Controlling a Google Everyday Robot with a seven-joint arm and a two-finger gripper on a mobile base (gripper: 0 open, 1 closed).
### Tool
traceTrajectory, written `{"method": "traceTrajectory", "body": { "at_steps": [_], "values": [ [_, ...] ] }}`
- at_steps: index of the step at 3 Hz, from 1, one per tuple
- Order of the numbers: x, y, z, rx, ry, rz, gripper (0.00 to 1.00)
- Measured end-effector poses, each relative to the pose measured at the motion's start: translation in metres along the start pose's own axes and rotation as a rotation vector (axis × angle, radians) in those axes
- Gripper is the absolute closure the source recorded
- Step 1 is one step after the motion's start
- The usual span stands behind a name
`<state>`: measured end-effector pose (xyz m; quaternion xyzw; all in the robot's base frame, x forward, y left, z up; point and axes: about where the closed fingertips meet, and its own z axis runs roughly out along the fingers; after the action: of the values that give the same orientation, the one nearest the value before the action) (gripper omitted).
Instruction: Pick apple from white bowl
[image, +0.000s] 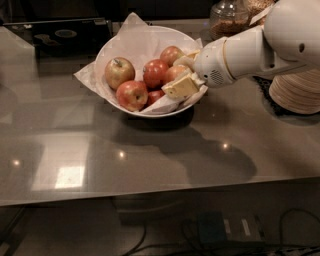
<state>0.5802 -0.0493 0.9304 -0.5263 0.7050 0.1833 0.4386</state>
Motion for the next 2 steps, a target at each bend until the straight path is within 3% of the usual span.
{"method": "traceTrajectory", "body": {
  "at_steps": [2],
  "values": [
    [-0.036, -0.007, -0.012, -0.018, -0.084, -0.032, 1.00]
  ]
}}
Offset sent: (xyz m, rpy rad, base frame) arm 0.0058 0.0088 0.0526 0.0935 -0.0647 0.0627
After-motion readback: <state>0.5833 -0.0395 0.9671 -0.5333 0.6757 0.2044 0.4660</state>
